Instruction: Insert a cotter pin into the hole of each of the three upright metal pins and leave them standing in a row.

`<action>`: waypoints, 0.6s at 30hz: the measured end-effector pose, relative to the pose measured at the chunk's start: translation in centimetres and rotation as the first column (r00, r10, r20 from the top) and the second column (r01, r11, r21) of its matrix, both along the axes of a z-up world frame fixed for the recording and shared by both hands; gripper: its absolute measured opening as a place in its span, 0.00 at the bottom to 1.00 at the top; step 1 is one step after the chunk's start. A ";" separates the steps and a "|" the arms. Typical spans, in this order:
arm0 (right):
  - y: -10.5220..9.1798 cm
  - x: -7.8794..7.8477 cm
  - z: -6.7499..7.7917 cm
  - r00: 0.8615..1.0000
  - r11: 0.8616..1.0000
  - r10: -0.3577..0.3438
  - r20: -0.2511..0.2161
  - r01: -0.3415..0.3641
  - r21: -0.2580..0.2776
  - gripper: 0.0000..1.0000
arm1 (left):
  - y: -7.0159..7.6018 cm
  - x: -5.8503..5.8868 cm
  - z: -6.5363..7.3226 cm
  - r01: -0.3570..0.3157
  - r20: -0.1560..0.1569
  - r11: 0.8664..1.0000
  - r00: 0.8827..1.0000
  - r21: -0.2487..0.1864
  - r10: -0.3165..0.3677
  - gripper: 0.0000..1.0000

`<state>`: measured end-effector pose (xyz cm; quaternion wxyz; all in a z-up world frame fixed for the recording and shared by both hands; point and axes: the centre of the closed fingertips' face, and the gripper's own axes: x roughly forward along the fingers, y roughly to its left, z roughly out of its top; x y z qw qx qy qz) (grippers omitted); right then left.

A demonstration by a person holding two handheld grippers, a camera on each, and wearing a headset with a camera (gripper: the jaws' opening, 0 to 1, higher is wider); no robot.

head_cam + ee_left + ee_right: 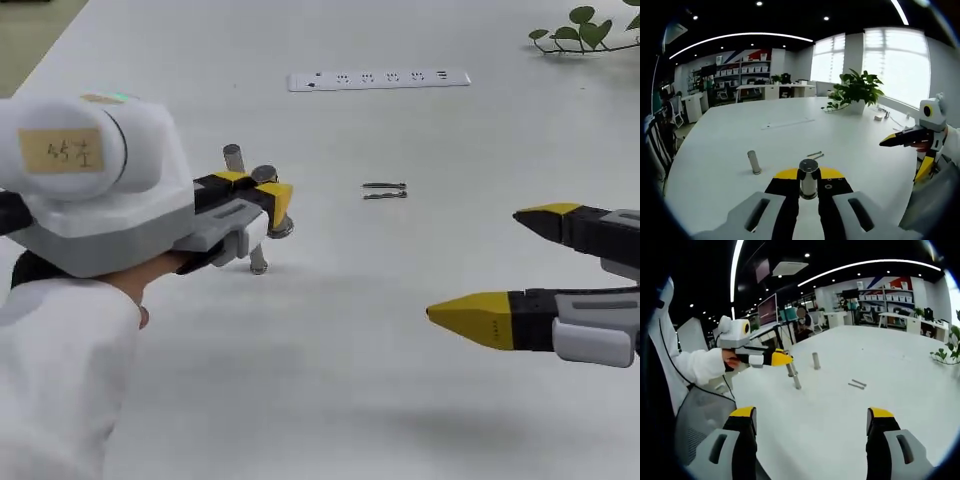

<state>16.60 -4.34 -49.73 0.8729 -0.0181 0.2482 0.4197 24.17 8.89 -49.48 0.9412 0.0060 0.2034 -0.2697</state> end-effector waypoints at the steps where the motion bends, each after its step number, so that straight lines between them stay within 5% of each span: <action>1: 0.0 -0.1 -0.1 1.000 1.000 0.000 -0.002 0.000 0.001 0.89 | -0.2 -0.1 -0.2 0.002 -0.003 1.000 1.000 0.003 -0.002 0.09; 18: -0.8 -0.3 -1.0 1.000 1.000 0.004 -0.031 -0.004 -0.002 0.88 | -2.8 -1.7 -4.6 0.022 -0.095 1.000 0.995 -0.006 -0.022 0.09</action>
